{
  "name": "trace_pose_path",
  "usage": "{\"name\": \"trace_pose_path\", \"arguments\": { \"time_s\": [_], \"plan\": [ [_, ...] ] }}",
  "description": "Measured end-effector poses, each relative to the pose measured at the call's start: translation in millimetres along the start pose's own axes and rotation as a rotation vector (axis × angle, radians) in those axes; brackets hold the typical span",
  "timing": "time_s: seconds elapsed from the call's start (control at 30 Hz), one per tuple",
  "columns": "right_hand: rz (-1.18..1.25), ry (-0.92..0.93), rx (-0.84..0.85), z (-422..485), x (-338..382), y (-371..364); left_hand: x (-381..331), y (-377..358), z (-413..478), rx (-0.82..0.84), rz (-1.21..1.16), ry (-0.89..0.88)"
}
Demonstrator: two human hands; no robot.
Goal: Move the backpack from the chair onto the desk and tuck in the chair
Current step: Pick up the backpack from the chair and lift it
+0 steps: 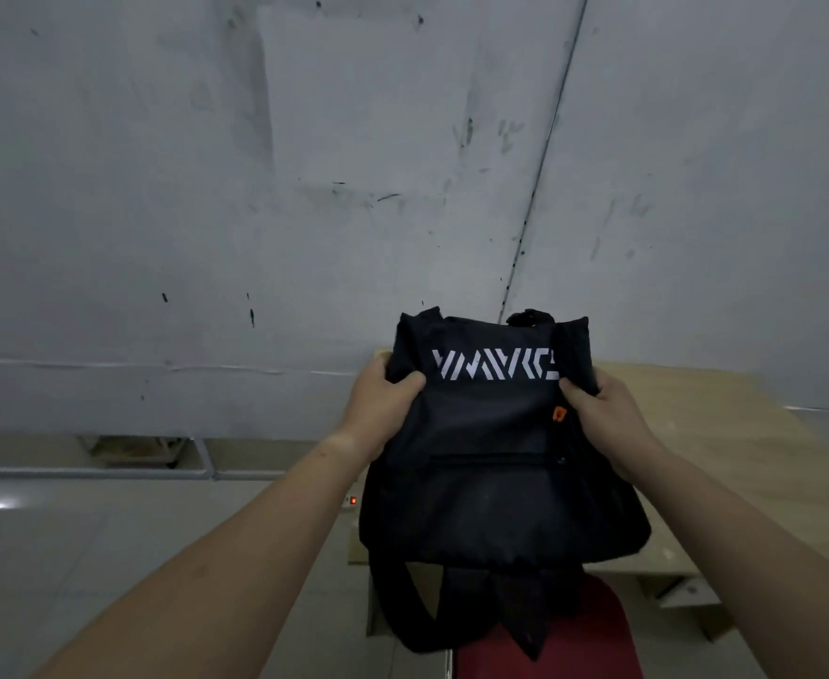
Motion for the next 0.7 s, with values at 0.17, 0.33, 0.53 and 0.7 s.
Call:
{"name": "trace_pose_path", "arguments": {
  "time_s": [0.17,0.33,0.53,0.7],
  "plan": [
    [0.014,-0.003,0.025,55.8,-25.2,-10.5,-9.9,-18.7,61.7,-0.086,0.245,-0.15],
    [0.011,-0.014,0.054,109.0,-54.1,-26.9,-12.5,-31.6,121.0,-0.127,0.315,-0.214],
    [-0.057,0.013,0.038,171.6,-75.0,-45.9,-7.3,-46.5,192.8,-0.096,0.295,-0.213],
    [-0.111,0.062,-0.017,232.4,-90.0,-68.3,-9.3,-52.9,258.4,-0.04,0.26,-0.259]
  ]
}}
Point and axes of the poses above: each hand's wrist, its own z-axis towards the middle knuckle, its own y-axis out of the back of the hand, x = y × z, the point moved 7 cm from there along z, towards the middle knuckle, and after that the axes turned 7 degrees about y, right-handed, at the moved point
